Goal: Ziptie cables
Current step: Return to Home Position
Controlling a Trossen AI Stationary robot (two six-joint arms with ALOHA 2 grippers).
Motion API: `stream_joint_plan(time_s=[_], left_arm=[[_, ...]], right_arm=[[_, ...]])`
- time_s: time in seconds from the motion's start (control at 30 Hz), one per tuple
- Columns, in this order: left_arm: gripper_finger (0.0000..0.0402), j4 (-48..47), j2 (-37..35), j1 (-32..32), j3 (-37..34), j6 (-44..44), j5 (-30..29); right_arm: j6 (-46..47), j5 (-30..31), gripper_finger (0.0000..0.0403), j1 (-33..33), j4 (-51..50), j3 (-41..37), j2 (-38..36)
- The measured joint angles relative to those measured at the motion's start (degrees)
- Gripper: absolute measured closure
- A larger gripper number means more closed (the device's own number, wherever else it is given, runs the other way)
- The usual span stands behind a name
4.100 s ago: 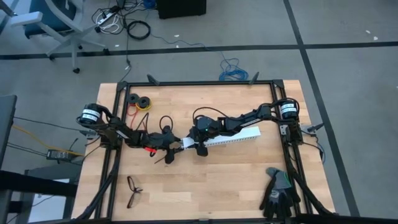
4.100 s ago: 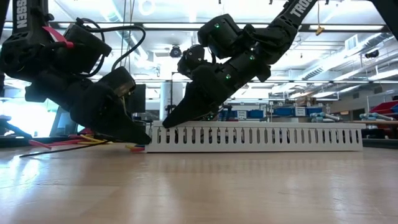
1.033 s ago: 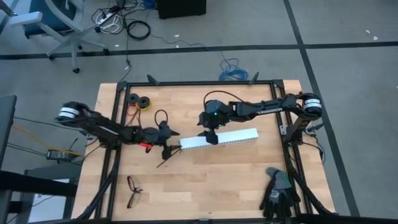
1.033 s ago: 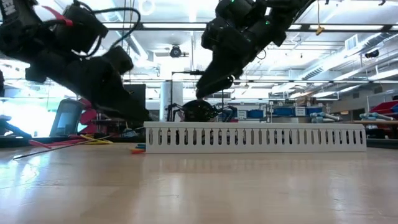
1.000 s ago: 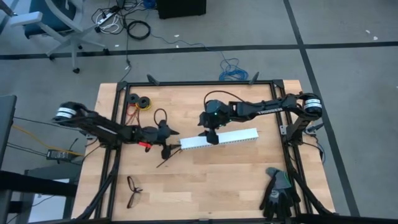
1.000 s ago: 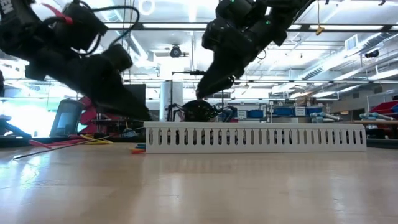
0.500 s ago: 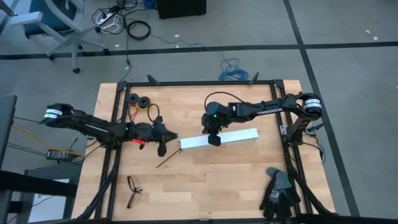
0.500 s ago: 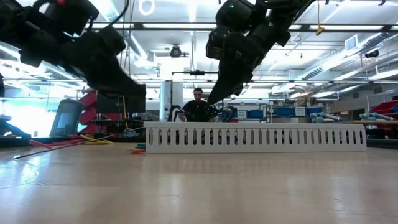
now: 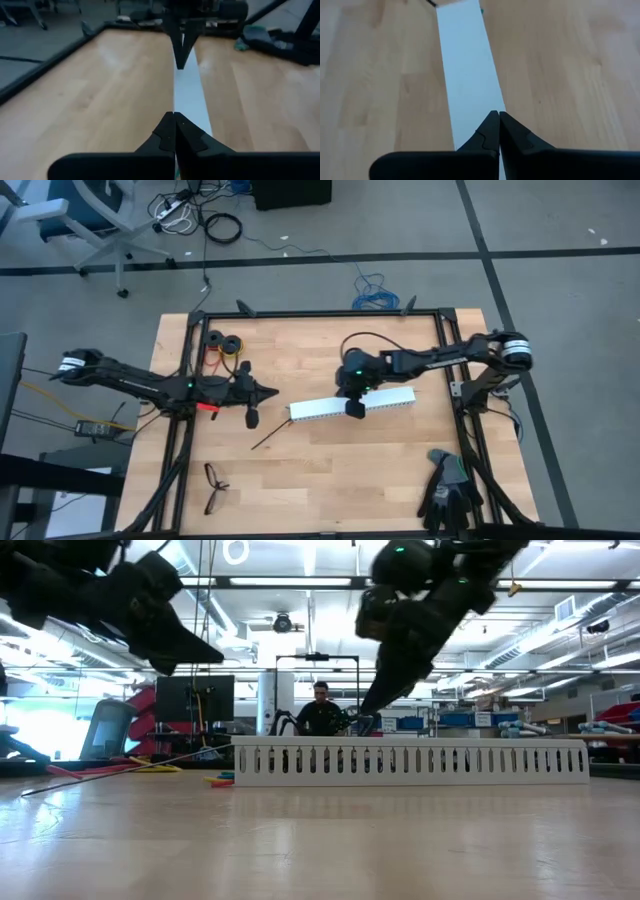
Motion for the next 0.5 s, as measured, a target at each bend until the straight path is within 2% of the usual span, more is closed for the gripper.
stream_joint_plan(time_s=[0.1,0.23,0.37,0.5], left_arm=[[0.04,0.4,-4.1,-0.8,-1.8,0.5,-0.9],[0.04,9.7,-7.6,-1.2,-7.4,1.8,-0.9],[0.0401,21.0,-8.2,-1.2,-14.4,1.6,-0.4],[0.0401,22.8,-8.2,-1.3,-15.2,1.3,0.2]], right_arm=[[2.3,-0.2,0.0403,-0.3,7.2,-7.0,-4.7],[5.0,-0.5,0.0403,-0.9,18.7,-16.5,-11.3],[7.6,-3.3,0.0403,-2.1,28.1,-24.8,-15.8],[9.8,-5.5,0.0403,-3.5,36.9,-31.6,-20.2]])
